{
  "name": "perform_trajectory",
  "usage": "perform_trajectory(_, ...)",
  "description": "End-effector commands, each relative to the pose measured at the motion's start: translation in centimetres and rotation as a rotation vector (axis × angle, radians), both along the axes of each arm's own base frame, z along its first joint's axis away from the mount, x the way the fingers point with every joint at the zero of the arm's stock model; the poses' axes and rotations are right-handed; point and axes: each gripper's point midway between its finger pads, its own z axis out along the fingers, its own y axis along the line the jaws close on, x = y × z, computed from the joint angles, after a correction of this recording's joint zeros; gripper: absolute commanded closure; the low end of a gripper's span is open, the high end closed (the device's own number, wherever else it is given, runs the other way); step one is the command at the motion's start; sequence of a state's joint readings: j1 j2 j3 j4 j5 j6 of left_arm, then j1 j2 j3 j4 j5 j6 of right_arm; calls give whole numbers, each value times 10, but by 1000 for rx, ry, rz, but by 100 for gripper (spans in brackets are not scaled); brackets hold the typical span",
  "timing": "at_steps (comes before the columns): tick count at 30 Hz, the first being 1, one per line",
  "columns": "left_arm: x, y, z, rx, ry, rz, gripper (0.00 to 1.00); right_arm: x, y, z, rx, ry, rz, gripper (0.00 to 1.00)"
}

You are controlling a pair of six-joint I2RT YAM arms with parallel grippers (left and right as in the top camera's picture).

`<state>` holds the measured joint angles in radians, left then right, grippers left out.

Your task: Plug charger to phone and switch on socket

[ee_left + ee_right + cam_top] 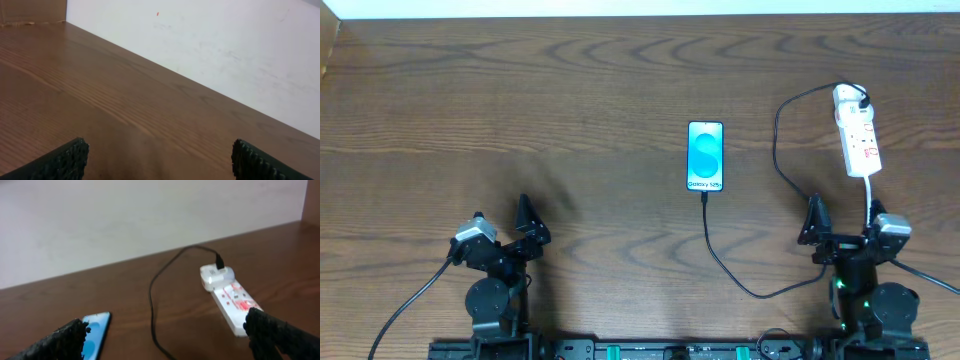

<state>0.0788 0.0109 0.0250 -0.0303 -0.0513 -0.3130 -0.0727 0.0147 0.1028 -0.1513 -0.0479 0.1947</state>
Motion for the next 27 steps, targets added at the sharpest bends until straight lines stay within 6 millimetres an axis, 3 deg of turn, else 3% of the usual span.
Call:
perform_trajectory(1, -1, 3, -17, 11, 52, 17, 9, 2, -1, -9, -18, 0, -6, 1)
perform_trajectory(10, -1, 3, -17, 11, 53, 17, 9, 4, -3, -27, -17, 33, -18, 1)
perform_trajectory(27, -1, 3, -17, 11, 52, 17, 9, 6, -6, -27, -83, 15, -28, 1)
